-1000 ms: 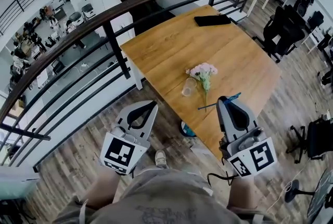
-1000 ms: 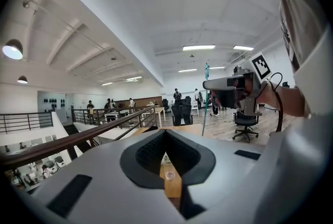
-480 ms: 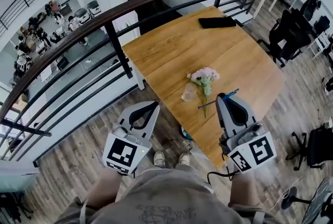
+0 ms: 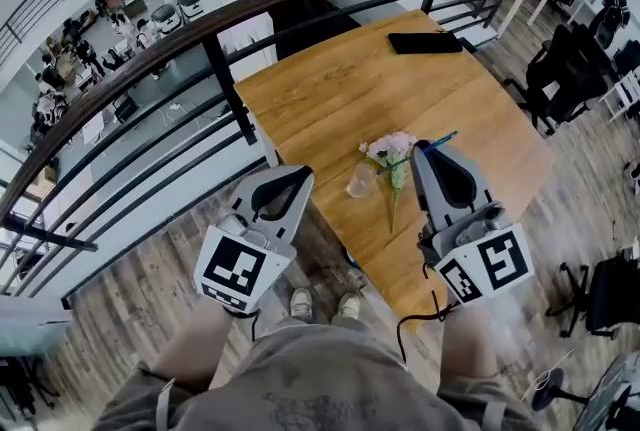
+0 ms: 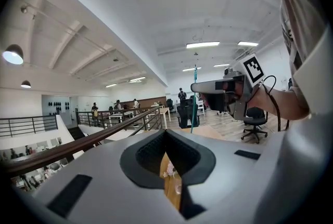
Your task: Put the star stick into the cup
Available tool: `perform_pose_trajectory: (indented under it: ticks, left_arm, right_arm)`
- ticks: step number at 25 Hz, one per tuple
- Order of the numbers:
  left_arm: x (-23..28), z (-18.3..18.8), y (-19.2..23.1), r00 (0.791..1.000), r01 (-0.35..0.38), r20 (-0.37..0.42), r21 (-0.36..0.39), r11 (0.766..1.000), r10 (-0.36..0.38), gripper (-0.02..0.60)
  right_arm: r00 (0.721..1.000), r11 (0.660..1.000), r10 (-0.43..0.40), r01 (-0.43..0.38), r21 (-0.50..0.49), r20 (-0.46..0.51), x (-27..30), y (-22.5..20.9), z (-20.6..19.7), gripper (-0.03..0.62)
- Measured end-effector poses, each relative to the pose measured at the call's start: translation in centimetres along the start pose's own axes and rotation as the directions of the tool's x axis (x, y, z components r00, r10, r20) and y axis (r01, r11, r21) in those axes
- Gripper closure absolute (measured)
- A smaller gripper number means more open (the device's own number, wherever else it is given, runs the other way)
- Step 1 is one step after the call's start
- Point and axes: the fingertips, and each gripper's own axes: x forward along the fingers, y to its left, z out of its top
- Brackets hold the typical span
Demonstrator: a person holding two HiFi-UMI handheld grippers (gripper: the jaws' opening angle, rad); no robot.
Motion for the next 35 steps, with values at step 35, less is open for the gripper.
perform_pose_trajectory:
  ticks: [35]
  left_arm:
    - [6.5, -20.2, -0.3, 0.916, 0.013, -0.391, -0.204, 0.979, -0.093, 0.566]
  right_arm:
    - [0.862, 0.971, -0.045, 0.158, 0.182, -0.505, 7.1, -5.2, -30.6, 0.558]
